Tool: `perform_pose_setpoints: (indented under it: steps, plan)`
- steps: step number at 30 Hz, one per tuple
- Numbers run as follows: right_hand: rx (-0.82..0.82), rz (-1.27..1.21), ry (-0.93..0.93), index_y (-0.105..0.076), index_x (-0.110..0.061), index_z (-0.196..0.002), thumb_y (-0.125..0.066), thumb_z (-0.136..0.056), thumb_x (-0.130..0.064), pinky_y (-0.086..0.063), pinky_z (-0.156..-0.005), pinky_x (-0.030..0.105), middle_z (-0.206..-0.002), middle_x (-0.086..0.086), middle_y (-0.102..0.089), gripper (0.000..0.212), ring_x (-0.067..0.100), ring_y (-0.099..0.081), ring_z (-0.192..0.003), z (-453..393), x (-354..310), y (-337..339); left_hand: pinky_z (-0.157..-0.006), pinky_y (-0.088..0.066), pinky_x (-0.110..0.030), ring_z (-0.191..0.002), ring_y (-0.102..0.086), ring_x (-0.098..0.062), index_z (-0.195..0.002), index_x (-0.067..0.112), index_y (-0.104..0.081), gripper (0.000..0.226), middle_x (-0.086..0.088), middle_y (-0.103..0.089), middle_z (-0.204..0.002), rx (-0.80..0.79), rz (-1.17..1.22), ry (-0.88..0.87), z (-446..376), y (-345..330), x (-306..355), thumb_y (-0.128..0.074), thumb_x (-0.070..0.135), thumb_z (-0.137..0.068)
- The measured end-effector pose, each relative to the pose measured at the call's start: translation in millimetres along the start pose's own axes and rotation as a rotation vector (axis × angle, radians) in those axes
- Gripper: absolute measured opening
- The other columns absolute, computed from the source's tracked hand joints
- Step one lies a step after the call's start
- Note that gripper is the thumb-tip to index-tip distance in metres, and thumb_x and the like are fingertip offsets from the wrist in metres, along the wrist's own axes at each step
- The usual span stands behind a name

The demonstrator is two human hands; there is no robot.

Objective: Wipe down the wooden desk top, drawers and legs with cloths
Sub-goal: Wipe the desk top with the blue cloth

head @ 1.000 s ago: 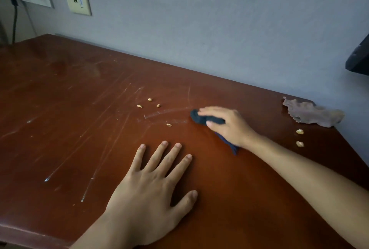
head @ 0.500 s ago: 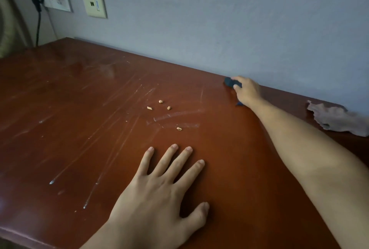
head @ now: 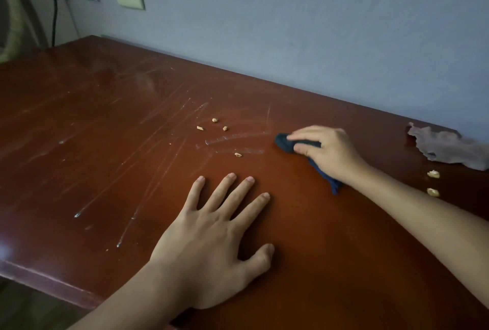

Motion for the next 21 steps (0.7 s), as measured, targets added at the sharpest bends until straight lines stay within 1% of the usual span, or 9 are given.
perform_pose_setpoints:
  steps: [3,5,8,11,16,18,21]
  plan:
    - [0.062,0.148,-0.066,-0.077,-0.025,-0.118,-0.072,-0.094,-0.025,-0.044,-0.098,0.024,-0.123,-0.005,-0.073,0.024,0.018,-0.064,-0.117,-59.1,26.8,-12.6,-0.121,0.024,-0.052,-0.144,0.044,-0.007,-0.153,0.053,0.026,0.077,0.019,0.037,-0.162,-0.003,0.002,-0.005,-0.5,0.6,0.1,-0.006,0.085,-0.091]
    - [0.088,0.195,-0.132,-0.075,-0.026,-0.123,-0.066,-0.098,-0.028,-0.046,-0.1,0.031,-0.128,-0.001,-0.071,0.027,0.025,-0.062,-0.121,-99.8,38.3,-21.4,-0.121,0.024,-0.052,-0.145,0.043,-0.006,-0.154,0.052,0.024,0.078,0.018,0.036,-0.162,-0.002,0.01,-0.001,-0.7,-0.2,0.3,-0.008,0.085,-0.091]
    - [0.085,0.182,-0.221,-0.07,-0.027,-0.129,-0.059,-0.102,-0.03,-0.047,-0.099,0.036,-0.133,0.004,-0.068,0.029,0.032,-0.06,-0.123,-149.5,46.2,-34.3,-0.121,0.024,-0.052,-0.144,0.043,-0.006,-0.154,0.053,0.024,0.078,0.019,0.036,-0.162,-0.009,0.016,0.008,-1.5,-1.7,-1.1,-0.008,0.085,-0.091]
    - [0.033,0.179,-0.219,-0.066,-0.027,-0.134,-0.055,-0.104,-0.029,-0.045,-0.1,0.036,-0.137,0.007,-0.065,0.032,0.033,-0.057,-0.125,-172.7,49.4,-42.6,-0.12,0.025,-0.051,-0.145,0.043,-0.006,-0.154,0.053,0.024,0.078,0.019,0.036,-0.162,-0.01,0.015,0.013,-2.8,-2.6,-2.6,-0.009,0.085,-0.091]
    - [-0.018,0.163,-0.141,-0.066,-0.028,-0.136,-0.057,-0.103,-0.025,-0.042,-0.105,0.035,-0.14,0.003,-0.063,0.033,0.029,-0.055,-0.129,-145.5,32.4,-34.6,-0.121,0.025,-0.052,-0.147,0.041,-0.008,-0.155,0.052,0.022,0.078,0.018,0.034,-0.163,-0.015,-0.003,0.013,-2.1,-2.3,-2.9,-0.008,0.085,-0.091]
    - [-0.034,0.138,-0.083,-0.068,-0.03,-0.132,-0.06,-0.102,-0.026,-0.041,-0.106,0.034,-0.139,-0.002,-0.064,0.032,0.024,-0.056,-0.129,-117.2,17.4,-30.9,-0.121,0.024,-0.052,-0.147,0.041,-0.008,-0.155,0.052,0.023,0.078,0.018,0.034,-0.163,-0.017,-0.006,0.011,-2.0,-2.2,-2.7,-0.007,0.086,-0.091]
    - [-0.061,0.078,0.019,-0.072,-0.028,-0.127,-0.066,-0.098,-0.018,-0.039,-0.108,0.027,-0.134,-0.007,-0.066,0.032,0.013,-0.057,-0.126,-54.8,-8.7,-24.8,-0.121,0.023,-0.053,-0.146,0.041,-0.009,-0.155,0.052,0.023,0.077,0.017,0.035,-0.163,-0.029,-0.008,0.012,-2.0,-1.6,-2.0,-0.006,0.085,-0.091]
Point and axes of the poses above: each hand's wrist, its own z-axis away from the middle knuckle, its own y-axis out of the back of the hand, x = y × z, the point moved 3 cm from there along -z, towards the middle knuckle
